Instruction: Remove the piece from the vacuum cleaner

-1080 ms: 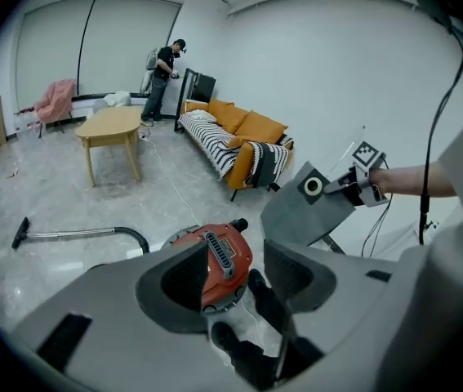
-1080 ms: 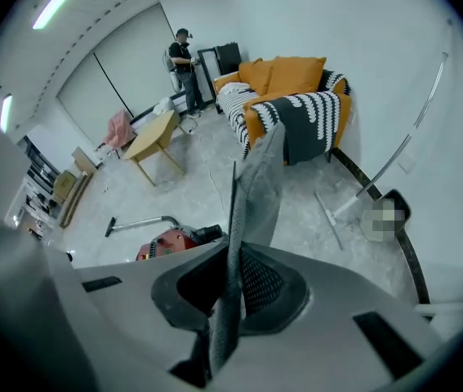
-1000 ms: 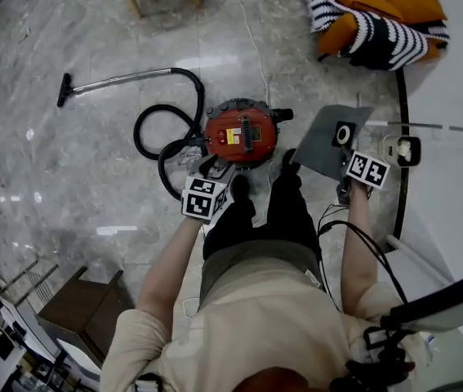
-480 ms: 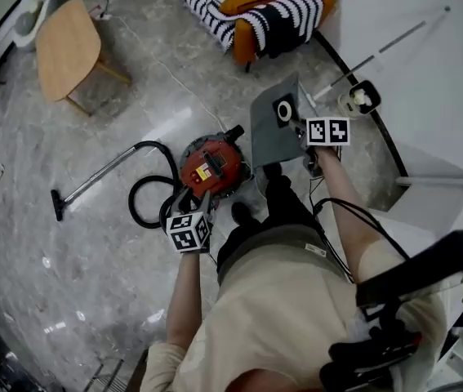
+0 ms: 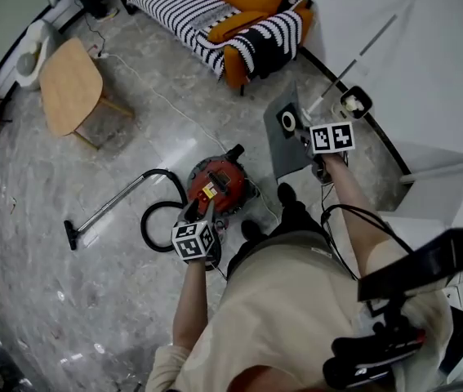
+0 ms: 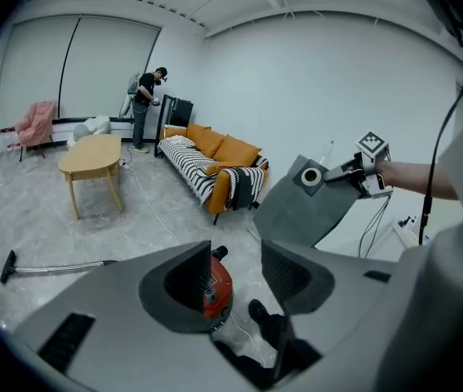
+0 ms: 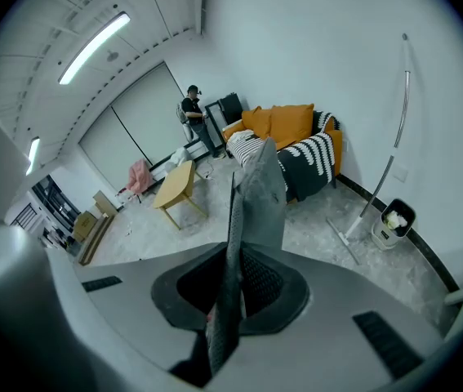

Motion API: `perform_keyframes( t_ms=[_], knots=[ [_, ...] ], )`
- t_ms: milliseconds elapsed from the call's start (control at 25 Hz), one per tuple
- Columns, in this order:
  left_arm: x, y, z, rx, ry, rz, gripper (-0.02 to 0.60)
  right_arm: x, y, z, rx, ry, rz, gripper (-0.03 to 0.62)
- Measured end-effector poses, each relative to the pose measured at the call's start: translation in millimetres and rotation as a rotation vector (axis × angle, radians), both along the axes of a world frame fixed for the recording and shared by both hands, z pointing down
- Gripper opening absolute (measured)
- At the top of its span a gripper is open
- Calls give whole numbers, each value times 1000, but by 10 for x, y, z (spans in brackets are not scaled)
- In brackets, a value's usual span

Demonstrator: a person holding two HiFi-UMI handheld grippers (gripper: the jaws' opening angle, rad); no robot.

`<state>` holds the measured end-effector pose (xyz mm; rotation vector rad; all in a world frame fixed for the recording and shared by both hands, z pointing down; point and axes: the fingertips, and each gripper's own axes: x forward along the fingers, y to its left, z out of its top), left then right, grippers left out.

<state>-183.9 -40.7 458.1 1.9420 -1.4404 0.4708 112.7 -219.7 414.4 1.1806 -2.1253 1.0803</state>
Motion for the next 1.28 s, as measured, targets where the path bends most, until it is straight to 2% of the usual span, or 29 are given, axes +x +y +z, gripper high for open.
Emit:
perform_keyframes(
  t_ms=[80,120,160,200,520,680,880,1160,1280],
  knots=[
    [-25,28,-14,-1,-7,-7,173,25,35,-11,-4,4,-1,23],
    [-53,46,-21,-3,-15,-15,117,22,40,-17,-8,4,-5,23],
    [-81,69,-23,-8,-24,-25,17,16,46,-22,-11,3,-12,23],
    [-96,100,-21,-15,-32,-32,5,14,56,-26,-15,2,-20,23],
    [58,347,-110,-33,-75,-57,5,38,283,-45,-29,-88,-88,23],
    [379,468,-141,-31,-93,-54,5,231,518,23,-40,-120,-135,23],
    [721,534,-184,-48,-105,-56,5,525,687,65,-58,-167,-143,23],
    [1457,605,-234,-62,-125,-46,5,1155,836,130,-79,-208,-148,23],
    [1722,701,-296,-57,-133,-71,5,1374,894,206,-102,-224,-160,23]
  ],
)
